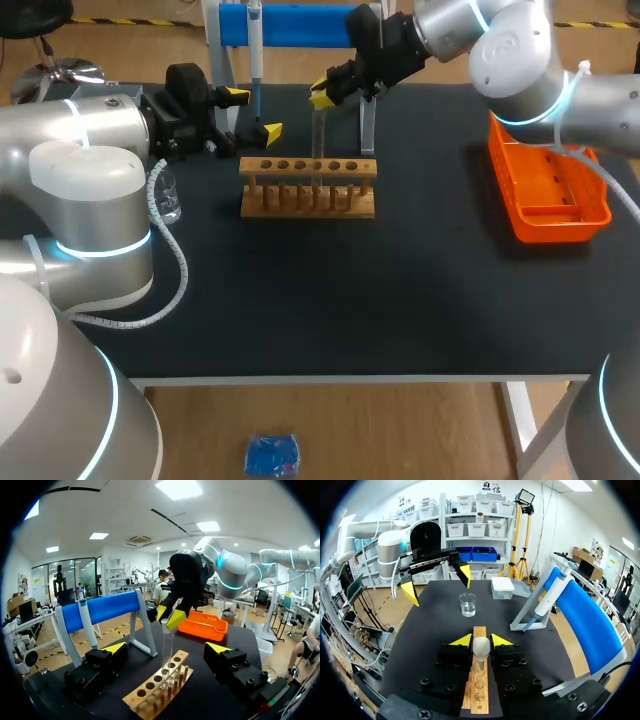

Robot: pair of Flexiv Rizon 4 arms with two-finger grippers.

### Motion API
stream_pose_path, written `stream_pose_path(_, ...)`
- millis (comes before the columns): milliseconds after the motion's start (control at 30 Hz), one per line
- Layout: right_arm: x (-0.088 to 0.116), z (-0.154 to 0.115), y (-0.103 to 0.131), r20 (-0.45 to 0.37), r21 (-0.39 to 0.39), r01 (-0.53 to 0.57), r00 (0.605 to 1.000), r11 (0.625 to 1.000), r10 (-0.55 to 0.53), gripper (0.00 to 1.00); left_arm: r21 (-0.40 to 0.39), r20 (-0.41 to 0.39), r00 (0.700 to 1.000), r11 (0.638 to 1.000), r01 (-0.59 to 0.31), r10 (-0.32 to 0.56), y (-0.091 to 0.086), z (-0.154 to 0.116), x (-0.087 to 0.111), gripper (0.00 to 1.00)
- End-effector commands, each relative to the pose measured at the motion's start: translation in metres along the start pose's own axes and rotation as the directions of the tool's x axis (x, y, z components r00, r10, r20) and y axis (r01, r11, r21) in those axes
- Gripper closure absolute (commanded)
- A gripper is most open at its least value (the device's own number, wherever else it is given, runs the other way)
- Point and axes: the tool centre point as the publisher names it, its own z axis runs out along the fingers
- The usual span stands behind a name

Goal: Invert the test tube, pick up the pipette, mount the tip to pipette, aspirate from beaker and dispense into the tube, eject the tip, return the pipette, and cap with the stopper.

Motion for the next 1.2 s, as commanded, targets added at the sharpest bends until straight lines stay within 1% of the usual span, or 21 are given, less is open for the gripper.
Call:
stream_pose_path(33, 0.003, 0.0, -0.002, -0.003, 0.005, -0.001, 1.0, 1.0, 0.001, 1.0, 0.001, 0.003, 1.0, 1.0, 0.001, -0.001, 0.0, 0.001, 0.001, 0.0)
stream_pose_path(400, 0.005, 0.006, -0.007, -0.012, 0.018, -0.001, 1.0, 1.0, 0.001, 1.0, 0.001, 0.003, 1.0, 1.0, 0.001, -0.001, 0.0, 0.001, 0.001, 0.0)
stream_pose_path(733, 0.005, 0.004, -0.003, -0.011, 0.003, -0.004, 1.0, 1.0, 0.004, 1.0, 0.001, 0.003, 1.0, 1.0, 0.001, -0.001, 0.0, 0.001, 0.001, 0.0)
stream_pose_path(1200, 0.005, 0.01, -0.012, -0.016, 0.004, -0.026, 1.0, 1.0, 0.026, 1.0, 0.001, 0.003, 1.0, 1.0, 0.001, -0.001, 0.0, 0.001, 0.001, 0.0)
